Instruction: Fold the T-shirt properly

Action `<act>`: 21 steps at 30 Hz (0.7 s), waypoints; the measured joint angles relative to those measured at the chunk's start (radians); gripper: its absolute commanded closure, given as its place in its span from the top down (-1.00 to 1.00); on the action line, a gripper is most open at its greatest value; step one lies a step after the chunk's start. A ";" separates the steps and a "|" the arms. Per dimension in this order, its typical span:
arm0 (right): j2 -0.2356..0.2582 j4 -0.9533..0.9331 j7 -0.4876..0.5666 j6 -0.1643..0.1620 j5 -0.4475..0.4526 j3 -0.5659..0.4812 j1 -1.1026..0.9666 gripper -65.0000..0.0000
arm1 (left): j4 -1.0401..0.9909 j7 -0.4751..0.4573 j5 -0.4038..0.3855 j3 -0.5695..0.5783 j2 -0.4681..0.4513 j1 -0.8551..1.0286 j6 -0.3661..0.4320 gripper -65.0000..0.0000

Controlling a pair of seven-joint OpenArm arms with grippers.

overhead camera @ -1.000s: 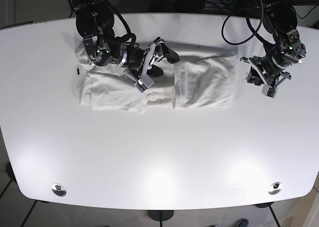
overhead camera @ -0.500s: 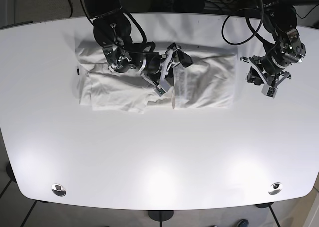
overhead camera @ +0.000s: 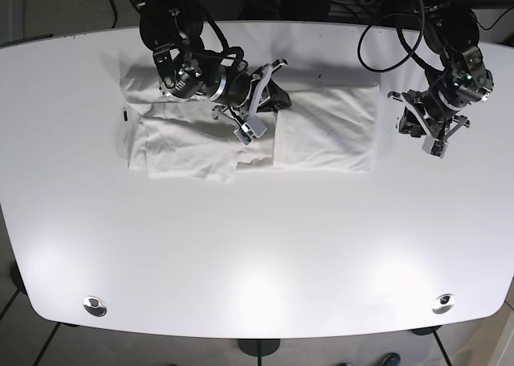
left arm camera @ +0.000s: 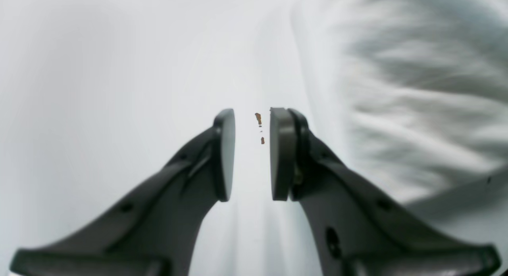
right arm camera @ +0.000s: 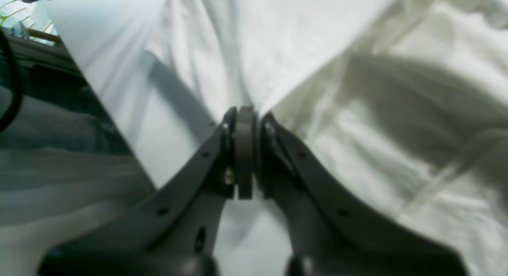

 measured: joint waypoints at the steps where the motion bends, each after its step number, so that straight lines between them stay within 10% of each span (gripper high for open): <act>1: 0.000 0.007 0.000 0.000 0.003 0.000 -0.009 -0.93 | 0.000 0.000 0.000 0.000 0.000 0.000 0.000 -0.61; 6: 0.040 -0.064 0.002 0.000 0.005 0.005 -0.008 -0.89 | 0.000 0.000 0.000 0.005 -0.001 -0.001 0.000 -0.59; 12: 0.084 0.013 0.003 0.008 0.023 0.108 -0.057 0.36 | 0.087 -0.001 0.006 0.118 -0.002 -0.031 0.000 -0.34; 21: 0.118 0.029 -0.016 0.007 0.118 0.668 0.010 0.40 | 0.131 -0.007 -0.003 0.311 0.072 0.001 0.000 -0.41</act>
